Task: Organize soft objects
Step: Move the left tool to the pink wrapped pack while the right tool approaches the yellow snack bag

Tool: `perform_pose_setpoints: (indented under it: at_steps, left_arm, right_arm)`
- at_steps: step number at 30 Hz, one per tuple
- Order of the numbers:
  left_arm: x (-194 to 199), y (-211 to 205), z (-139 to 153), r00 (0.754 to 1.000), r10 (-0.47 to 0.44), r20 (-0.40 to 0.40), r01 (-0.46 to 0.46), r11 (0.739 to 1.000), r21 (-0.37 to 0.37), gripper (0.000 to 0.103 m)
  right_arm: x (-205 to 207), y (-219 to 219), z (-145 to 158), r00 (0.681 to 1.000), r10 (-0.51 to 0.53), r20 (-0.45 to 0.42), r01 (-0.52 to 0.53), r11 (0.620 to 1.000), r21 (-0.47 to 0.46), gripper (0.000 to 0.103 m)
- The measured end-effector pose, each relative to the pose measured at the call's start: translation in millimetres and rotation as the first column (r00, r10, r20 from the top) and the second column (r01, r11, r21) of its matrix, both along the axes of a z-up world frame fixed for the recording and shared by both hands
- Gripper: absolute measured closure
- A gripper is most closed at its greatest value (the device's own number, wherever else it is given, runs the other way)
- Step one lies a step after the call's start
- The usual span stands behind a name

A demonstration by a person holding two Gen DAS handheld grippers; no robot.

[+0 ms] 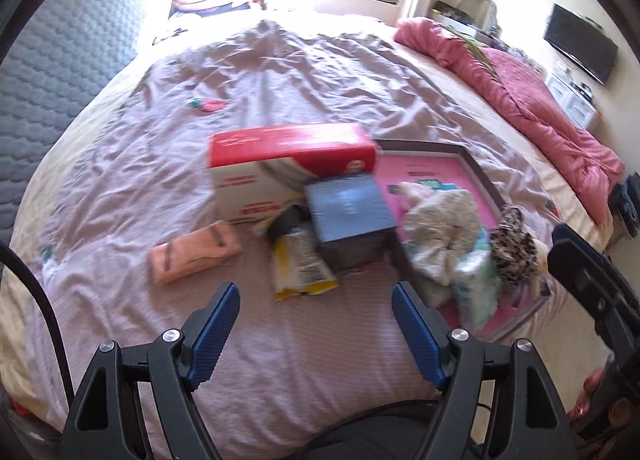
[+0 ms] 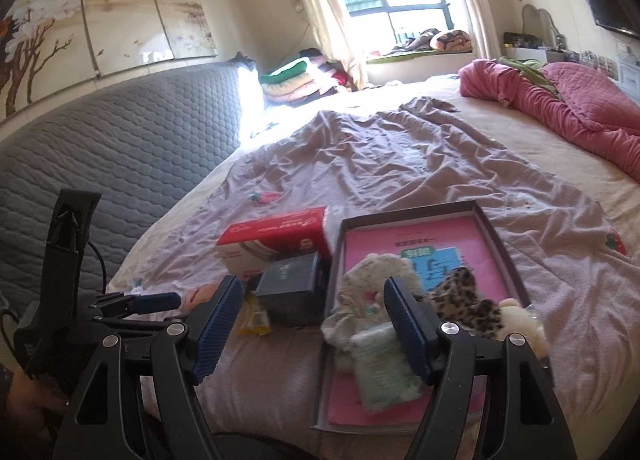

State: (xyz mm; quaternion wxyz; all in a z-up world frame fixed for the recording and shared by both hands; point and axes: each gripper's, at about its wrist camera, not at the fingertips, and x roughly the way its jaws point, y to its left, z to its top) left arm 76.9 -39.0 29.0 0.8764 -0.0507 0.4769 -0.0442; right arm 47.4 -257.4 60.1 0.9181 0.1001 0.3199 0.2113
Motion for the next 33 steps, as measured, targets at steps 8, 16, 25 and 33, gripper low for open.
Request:
perform_pose_setpoints:
  at_steps: [8, 16, 25, 33]
  left_arm:
    - [-7, 77, -18, 0.99, 0.139, -0.006, -0.139, 0.99, 0.007, 0.025]
    - [-1, 126, -51, 0.974, 0.22, -0.054, -0.223, 0.973, -0.062, 0.025]
    - [17, 143, -77, 0.973, 0.211, -0.09, -0.219, 0.971, -0.093, 0.025]
    - [42, 131, -93, 0.989, 0.103, -0.109, -0.106, 0.994, -0.022, 0.025]
  right_arm:
    - [18, 68, -27, 0.991, 0.024, -0.132, -0.029, 0.999, -0.033, 0.028]
    - [45, 124, -74, 0.973, 0.0, -0.231, -0.029, 0.992, -0.12, 0.028]
    - [74, 157, -105, 0.965, -0.016, -0.263, -0.036, 0.981, -0.19, 0.028]
    - [82, 174, -117, 0.959, 0.003, -0.282, -0.063, 0.977, -0.204, 0.028]
